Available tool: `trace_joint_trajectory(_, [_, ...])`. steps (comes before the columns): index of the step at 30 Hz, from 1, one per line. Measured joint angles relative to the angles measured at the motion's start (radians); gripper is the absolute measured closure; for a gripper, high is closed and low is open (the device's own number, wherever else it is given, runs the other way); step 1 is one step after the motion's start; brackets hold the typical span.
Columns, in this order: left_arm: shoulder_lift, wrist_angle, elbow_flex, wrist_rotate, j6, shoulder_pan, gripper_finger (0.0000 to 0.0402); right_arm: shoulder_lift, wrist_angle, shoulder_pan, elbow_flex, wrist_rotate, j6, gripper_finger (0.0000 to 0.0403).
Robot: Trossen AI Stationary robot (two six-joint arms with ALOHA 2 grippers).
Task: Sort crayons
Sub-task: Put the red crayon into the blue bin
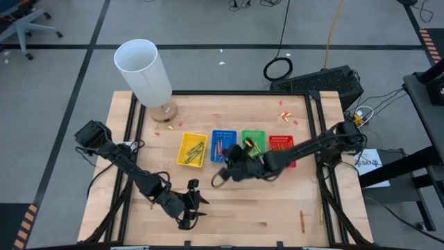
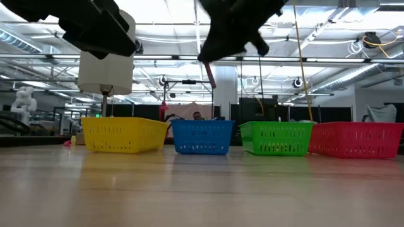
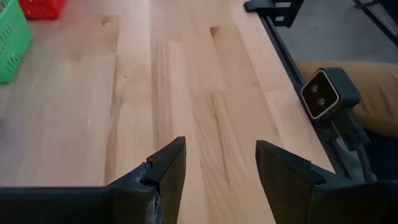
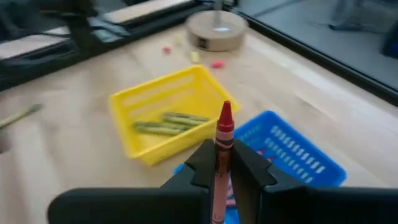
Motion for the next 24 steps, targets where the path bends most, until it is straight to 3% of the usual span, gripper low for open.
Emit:
trace_joint_trajectory(8, [0.000, 0.011, 0.000, -0.005, -0.001, 0.001, 0.0210, 0.008, -0.002, -0.090, -0.045, -0.001, 0.098, 0.0380])
trace_joint_trajectory(24, [0.000, 0.013, 0.001, -0.005, -0.001, 0.000, 0.0210, 0.080, 0.034, -0.155, -0.060, -0.016, 0.279, 0.0377])
